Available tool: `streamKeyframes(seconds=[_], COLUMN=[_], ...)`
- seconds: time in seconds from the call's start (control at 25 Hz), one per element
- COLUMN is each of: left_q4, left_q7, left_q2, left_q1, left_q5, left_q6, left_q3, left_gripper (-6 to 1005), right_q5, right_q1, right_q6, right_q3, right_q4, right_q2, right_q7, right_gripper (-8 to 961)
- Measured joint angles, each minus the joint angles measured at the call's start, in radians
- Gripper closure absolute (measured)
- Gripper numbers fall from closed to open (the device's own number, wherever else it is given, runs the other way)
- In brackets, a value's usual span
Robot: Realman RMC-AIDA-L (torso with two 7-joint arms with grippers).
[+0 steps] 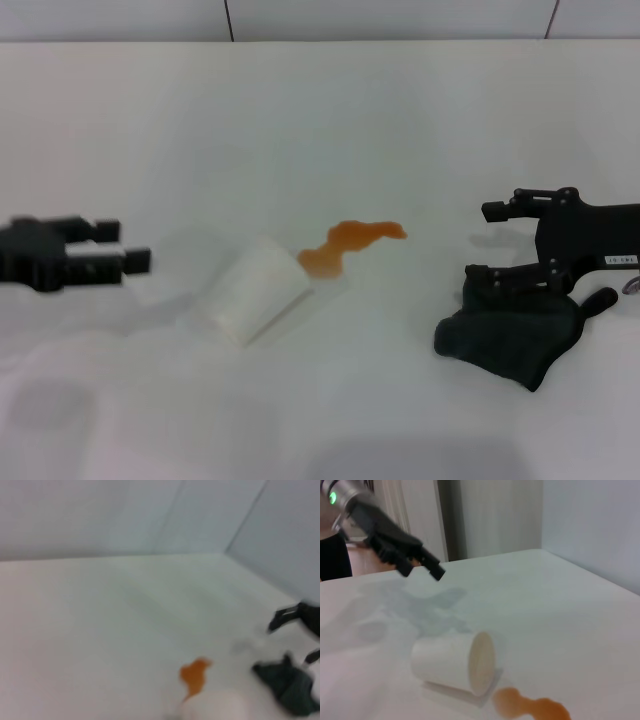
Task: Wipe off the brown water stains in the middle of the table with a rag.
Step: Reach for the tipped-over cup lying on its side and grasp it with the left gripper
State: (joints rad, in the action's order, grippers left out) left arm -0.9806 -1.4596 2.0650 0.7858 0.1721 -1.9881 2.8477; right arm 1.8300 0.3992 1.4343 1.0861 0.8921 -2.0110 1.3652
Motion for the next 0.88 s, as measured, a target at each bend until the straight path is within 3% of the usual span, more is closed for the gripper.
streamKeyframes(seconds=[0.12,0.32,0.52,0.68,0.88], left_q4=[-0.066,-0.075,-0.065,-0.037,0.077], left_q7=[-0.016,-0.011,-0.011,-0.013,-0.045], left_q2=[-0.009,-0.031,-0.016,0.012,0.017], left_q1=[0.099,0.271,0.396,0.46,0.457], left_q5=[-0.126,-0.313,-0.431,-0.521,-0.525], left_q6=[0.0,0.018,0.055,0.095,0.127], left_q3=[0.001,0.002,0.002,0.002,0.001], left_gripper=[172,173,174,175,176], right_q5=[0.001,0.001,0.0,0.0,0.0], right_q1=[0.004,0.007,0.008,0.014,0.016], right_q6=[-0.001,-0.001,-0.002,-0.004,-0.011], right_q3=[0.0,0.002,0.001,0.002,0.003], right_q4=[0.0,0.0,0.0,0.0,-0.001], right_q2=[0.0,-0.001,-0.002,-0.002,-0.002], right_q7=[0.0,0.0,0.0,0.0,0.0], right_gripper=[98,98,98,98,98])
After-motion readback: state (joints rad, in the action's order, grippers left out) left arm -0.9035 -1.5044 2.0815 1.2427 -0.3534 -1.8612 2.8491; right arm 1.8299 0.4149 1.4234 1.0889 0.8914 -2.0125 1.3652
